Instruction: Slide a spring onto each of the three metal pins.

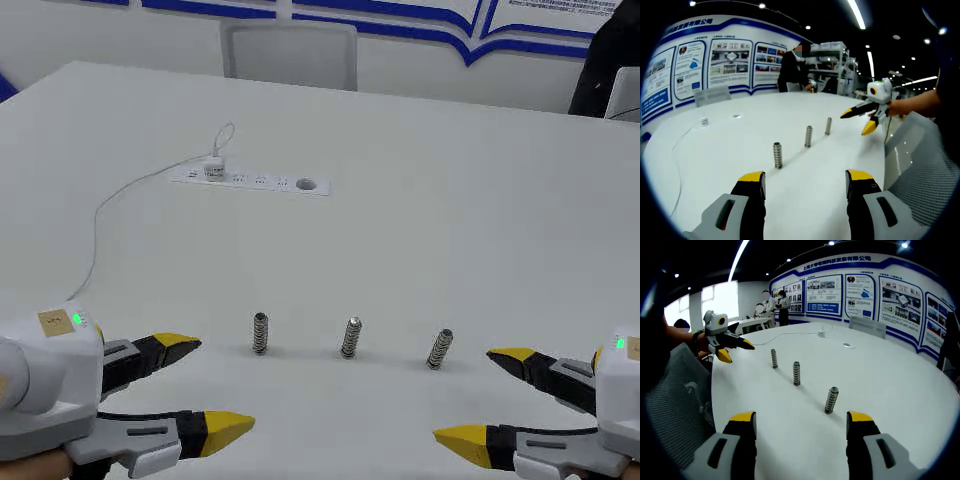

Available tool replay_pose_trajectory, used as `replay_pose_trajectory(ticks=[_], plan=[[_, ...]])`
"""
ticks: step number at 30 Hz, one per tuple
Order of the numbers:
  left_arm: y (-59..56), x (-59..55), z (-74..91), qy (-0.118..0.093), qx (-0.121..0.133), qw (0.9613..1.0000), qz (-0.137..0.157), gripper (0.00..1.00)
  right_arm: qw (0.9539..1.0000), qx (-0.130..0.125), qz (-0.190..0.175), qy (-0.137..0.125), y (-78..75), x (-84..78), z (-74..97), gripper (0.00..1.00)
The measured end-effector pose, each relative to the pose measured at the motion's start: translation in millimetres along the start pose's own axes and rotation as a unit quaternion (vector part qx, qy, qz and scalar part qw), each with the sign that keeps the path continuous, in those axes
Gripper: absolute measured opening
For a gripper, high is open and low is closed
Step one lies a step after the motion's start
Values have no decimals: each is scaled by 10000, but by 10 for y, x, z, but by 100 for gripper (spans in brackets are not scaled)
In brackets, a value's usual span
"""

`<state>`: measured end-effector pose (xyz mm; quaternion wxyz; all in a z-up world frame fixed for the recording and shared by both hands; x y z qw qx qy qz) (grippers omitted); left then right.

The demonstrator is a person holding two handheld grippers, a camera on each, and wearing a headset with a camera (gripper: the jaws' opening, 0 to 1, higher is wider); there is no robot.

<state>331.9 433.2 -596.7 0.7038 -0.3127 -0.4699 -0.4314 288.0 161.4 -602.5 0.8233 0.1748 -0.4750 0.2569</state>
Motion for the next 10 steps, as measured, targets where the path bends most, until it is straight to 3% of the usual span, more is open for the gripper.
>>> replay_pose_trajectory(ticks=[10], plan=[[10,-29,-1,8,11,10000,17,66,10000,-5,-2,5,4,7,-5,75]])
Point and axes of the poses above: the centre of the closed fingertips' face, and the gripper's own axes: z roughly backward along the fingers, y roughly to its left, x roughly out of its top, the point moved 4 cm from there along z, roughly backward along the fingers, and after that the axes turned 4 degrees about -z, right-handed, at the moved point
